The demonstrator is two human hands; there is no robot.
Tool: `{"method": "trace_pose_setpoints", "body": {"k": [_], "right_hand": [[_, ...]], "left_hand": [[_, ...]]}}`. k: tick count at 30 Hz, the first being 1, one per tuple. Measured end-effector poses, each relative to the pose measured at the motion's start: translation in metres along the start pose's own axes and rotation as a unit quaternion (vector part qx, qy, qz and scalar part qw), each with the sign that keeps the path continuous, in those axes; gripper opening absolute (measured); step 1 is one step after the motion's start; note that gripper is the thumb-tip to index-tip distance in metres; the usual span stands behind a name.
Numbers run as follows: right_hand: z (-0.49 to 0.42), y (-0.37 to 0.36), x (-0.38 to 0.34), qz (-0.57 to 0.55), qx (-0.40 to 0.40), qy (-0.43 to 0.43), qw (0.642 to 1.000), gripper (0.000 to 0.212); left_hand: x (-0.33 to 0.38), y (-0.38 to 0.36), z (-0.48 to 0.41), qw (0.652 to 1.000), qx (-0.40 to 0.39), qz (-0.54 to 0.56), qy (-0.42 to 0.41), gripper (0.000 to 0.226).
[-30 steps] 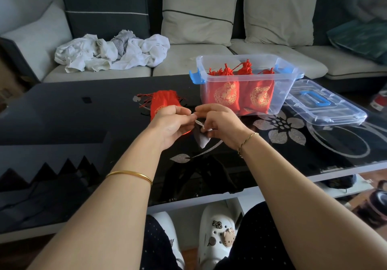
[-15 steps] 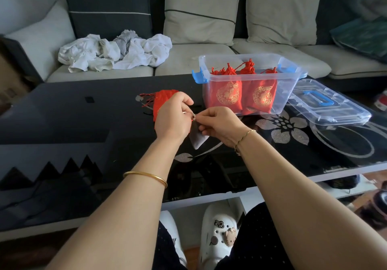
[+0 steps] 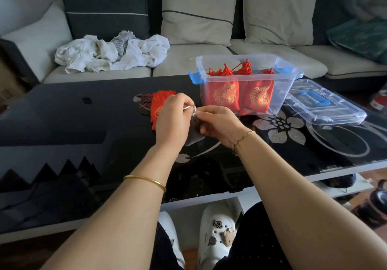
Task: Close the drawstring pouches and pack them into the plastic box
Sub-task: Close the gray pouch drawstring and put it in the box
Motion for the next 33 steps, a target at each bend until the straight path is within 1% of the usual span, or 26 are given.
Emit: {"method": "trace_pose_setpoints", "body": {"k": [1, 3, 4, 6, 7, 8, 9, 11, 12, 16, 17, 20, 22, 24, 28, 31, 33], "right_hand": [[0.000, 0.003, -0.002, 0.022, 0.006, 0.008, 1.000, 0.013], [-0.002, 0.010, -0.008, 0.104, 0.026, 0.045, 0.993, 0.012], [-0.003, 0.014, -0.014, 0.162, 0.039, 0.076, 0.983, 0.012], [-0.004, 0.016, -0.027, 0.267, 0.060, 0.138, 0.952, 0.011], [-0.004, 0.015, -0.031, 0.291, 0.066, 0.152, 0.942, 0.010], [-0.004, 0.015, -0.030, 0.288, 0.071, 0.148, 0.943, 0.010], [-0.005, 0.016, -0.026, 0.259, 0.077, 0.125, 0.955, 0.011], [-0.006, 0.018, -0.014, 0.157, 0.089, 0.054, 0.982, 0.014], [-0.005, 0.018, -0.009, 0.118, 0.089, 0.027, 0.989, 0.015], [-0.001, 0.017, 0.000, 0.072, 0.066, -0.021, 0.995, 0.018], [0.001, 0.016, 0.004, 0.055, 0.065, -0.045, 0.995, 0.022], [0.006, 0.014, 0.014, 0.052, 0.055, -0.118, 0.990, 0.046], [0.007, 0.014, 0.019, 0.050, 0.055, -0.141, 0.987, 0.052], [0.006, 0.016, 0.021, 0.020, 0.073, -0.145, 0.987, 0.047], [0.002, 0.019, 0.020, -0.076, 0.123, -0.119, 0.982, 0.025], [0.004, 0.018, 0.020, -0.194, 0.173, -0.128, 0.957, 0.023], [0.006, 0.024, 0.021, -0.237, 0.217, -0.127, 0.938, 0.023]], "left_hand": [[-0.001, 0.000, -0.001, 1.000, -0.007, 0.003, 0.006, 0.008], [-0.005, -0.003, -0.002, 0.999, -0.038, 0.012, 0.029, 0.006], [-0.008, -0.007, -0.001, 0.997, -0.059, 0.017, 0.040, 0.005], [-0.010, -0.014, 0.000, 0.994, -0.092, 0.025, 0.052, 0.003], [-0.010, -0.015, 0.000, 0.994, -0.097, 0.028, 0.052, 0.004], [-0.009, -0.015, 0.000, 0.994, -0.095, 0.029, 0.050, 0.005], [-0.008, -0.015, 0.000, 0.995, -0.090, 0.027, 0.046, 0.006], [-0.008, -0.013, -0.001, 0.996, -0.076, 0.025, 0.043, 0.006], [-0.010, -0.012, -0.002, 0.996, -0.069, 0.024, 0.046, 0.006], [-0.017, -0.008, -0.004, 0.997, -0.057, 0.022, 0.043, 0.006], [-0.016, -0.007, -0.004, 0.997, -0.056, 0.021, 0.038, 0.006], [-0.011, -0.006, -0.003, 0.998, -0.053, 0.022, 0.023, 0.006], [-0.008, -0.007, -0.002, 0.998, -0.054, 0.024, 0.010, 0.007], [-0.006, -0.009, -0.001, 0.998, -0.056, 0.019, 0.001, 0.007], [-0.008, -0.013, -0.002, 0.999, -0.054, 0.006, 0.004, 0.006], [-0.009, -0.011, -0.002, 0.999, -0.038, -0.006, -0.003, 0.011], [-0.012, -0.009, -0.003, 0.999, -0.032, -0.021, -0.003, 0.015]]}}
Point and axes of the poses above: each hand's wrist, its own z-axis away from the middle knuckle, its own y-axis out of the back of the hand, x = y × z, the point moved 9 cm from there along -z, towards the middle knuckle, and after that the axes turned 15 degrees about y, right-handed, at the moved point
